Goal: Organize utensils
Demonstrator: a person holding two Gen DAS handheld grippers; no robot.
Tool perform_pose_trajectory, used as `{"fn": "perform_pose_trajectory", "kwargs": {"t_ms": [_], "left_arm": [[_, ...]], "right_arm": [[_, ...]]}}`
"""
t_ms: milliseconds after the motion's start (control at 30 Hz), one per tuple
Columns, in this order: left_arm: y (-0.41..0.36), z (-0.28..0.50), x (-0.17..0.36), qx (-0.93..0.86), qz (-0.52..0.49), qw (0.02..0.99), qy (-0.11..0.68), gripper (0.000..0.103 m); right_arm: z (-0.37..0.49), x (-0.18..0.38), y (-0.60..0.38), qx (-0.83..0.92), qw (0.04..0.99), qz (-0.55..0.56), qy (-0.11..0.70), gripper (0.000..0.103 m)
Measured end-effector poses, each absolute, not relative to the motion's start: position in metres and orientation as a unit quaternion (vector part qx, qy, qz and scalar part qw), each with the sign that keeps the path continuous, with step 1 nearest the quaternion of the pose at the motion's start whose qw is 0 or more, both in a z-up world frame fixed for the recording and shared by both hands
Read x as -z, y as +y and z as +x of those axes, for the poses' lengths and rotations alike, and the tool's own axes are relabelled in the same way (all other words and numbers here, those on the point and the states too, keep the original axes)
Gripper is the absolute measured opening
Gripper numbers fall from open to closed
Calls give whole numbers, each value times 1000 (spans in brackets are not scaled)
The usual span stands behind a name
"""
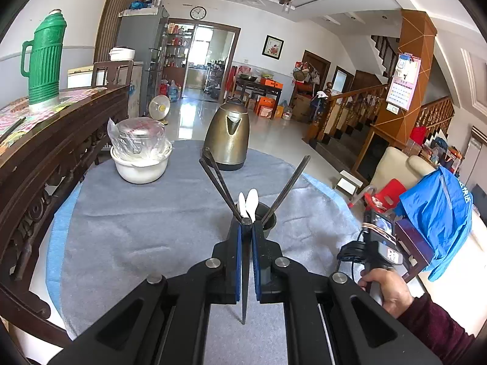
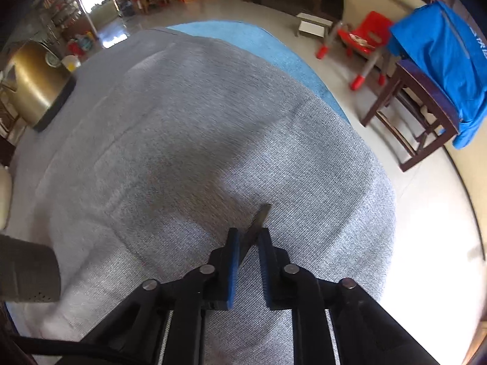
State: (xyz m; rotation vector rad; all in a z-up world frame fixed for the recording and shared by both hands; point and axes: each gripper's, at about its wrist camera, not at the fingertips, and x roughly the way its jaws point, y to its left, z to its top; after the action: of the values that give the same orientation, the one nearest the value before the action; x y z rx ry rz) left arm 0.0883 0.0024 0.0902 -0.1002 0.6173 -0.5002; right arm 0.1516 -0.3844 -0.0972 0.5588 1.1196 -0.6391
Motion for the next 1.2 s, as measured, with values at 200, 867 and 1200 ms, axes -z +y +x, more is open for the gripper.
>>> {"fn": "perform_pose_trajectory", "kwargs": {"t_ms": [200, 867, 1200], "left_arm": [[2, 87, -93, 240, -49, 922, 299, 7], [-12, 107, -163, 238, -52, 945, 218, 7], [-27, 128, -195, 242, -69, 955, 159, 7]], "right_arm": [[112, 88, -385, 226, 797, 323, 458, 6], [39, -101, -330, 78, 930, 317, 169, 6], [54, -173, -287, 56, 959, 260, 94, 6]]}}
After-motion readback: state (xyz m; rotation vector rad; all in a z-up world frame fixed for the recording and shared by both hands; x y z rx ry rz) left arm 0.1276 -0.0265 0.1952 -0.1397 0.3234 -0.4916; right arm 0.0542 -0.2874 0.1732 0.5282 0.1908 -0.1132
